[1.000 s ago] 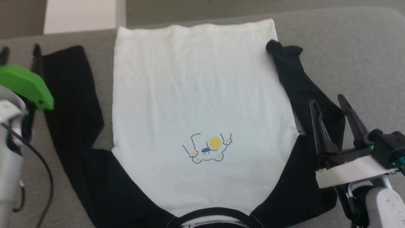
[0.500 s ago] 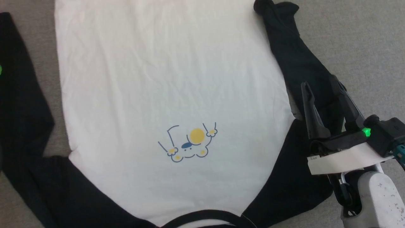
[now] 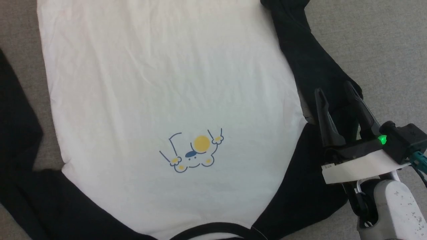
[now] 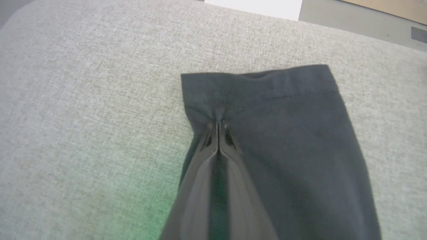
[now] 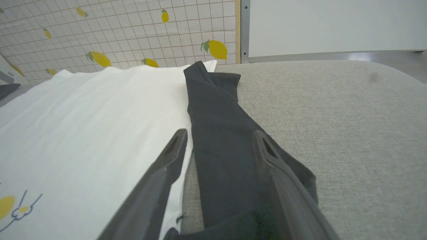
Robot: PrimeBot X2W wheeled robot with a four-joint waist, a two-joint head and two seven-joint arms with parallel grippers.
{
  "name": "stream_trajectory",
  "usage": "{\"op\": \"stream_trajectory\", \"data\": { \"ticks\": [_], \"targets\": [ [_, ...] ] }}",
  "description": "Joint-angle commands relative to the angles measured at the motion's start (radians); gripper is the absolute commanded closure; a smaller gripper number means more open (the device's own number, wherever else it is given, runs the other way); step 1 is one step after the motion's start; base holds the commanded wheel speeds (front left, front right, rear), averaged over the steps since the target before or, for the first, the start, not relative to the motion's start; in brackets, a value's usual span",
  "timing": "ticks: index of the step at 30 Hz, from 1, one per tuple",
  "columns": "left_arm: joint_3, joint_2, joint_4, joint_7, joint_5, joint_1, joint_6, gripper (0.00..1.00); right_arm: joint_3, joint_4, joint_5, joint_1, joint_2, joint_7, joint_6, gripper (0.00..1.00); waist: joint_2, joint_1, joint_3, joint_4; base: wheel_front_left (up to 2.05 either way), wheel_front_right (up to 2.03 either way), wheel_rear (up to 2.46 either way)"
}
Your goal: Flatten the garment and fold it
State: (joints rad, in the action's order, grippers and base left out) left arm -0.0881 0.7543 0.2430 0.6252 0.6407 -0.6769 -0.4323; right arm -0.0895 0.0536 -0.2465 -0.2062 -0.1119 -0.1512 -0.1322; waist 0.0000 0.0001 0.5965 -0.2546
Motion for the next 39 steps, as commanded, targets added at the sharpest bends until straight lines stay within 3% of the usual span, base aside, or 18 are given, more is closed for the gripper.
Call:
{"op": "stream_trajectory", "data": {
  "ticks": [1,9,14,22,28,34,39],
  "targets": [
    [0.001,-0.004,0.009,-0.022,-0.007,0.043,-0.005,1.00,0.001,-0.004,-0.001,-0.020,0.000,-0.005,0.002,0.00,0.0000,-0.0001,-0.017,0.009,0.00,0.00,0.00],
    [0.077,0.005,-0.005,-0.217,-0.002,0.141,0.028,1.00,0.021,-0.019,0.006,0.015,0.002,0.002,0.002,0.00,0.0000,-0.0001,-0.151,0.060,0.00,0.00,0.00],
    [0.137,0.014,-0.001,-0.309,0.028,0.226,0.070,1.00,0.043,-0.021,0.012,0.062,0.006,0.022,0.002,0.00,0.0000,-0.0001,-0.260,0.106,0.00,0.00,0.00],
    [0.182,0.033,-0.077,-0.353,0.052,0.351,0.105,1.00,0.067,0.000,0.025,0.141,0.021,0.064,0.002,0.00,0.0000,-0.0001,-0.399,0.162,0.00,0.00,0.00],
    [0.202,0.031,-0.239,-0.353,0.060,0.440,0.096,1.00,0.076,0.024,0.032,0.190,0.030,0.092,0.002,0.00,0.0000,-0.0001,-0.463,0.179,0.00,0.00,0.00],
    [0.123,-0.017,-0.473,-0.324,0.047,0.483,0.078,1.00,0.093,0.051,0.034,0.230,0.038,0.112,0.002,0.00,0.0000,-0.0001,-0.491,0.188,0.00,0.00,0.00],
    [-0.035,-0.113,-0.585,-0.318,0.021,0.427,0.086,1.00,0.103,0.071,0.035,0.246,0.044,0.126,0.002,0.00,0.0000,-0.0001,-0.501,0.187,0.00,0.00,0.00]
  ]
}}
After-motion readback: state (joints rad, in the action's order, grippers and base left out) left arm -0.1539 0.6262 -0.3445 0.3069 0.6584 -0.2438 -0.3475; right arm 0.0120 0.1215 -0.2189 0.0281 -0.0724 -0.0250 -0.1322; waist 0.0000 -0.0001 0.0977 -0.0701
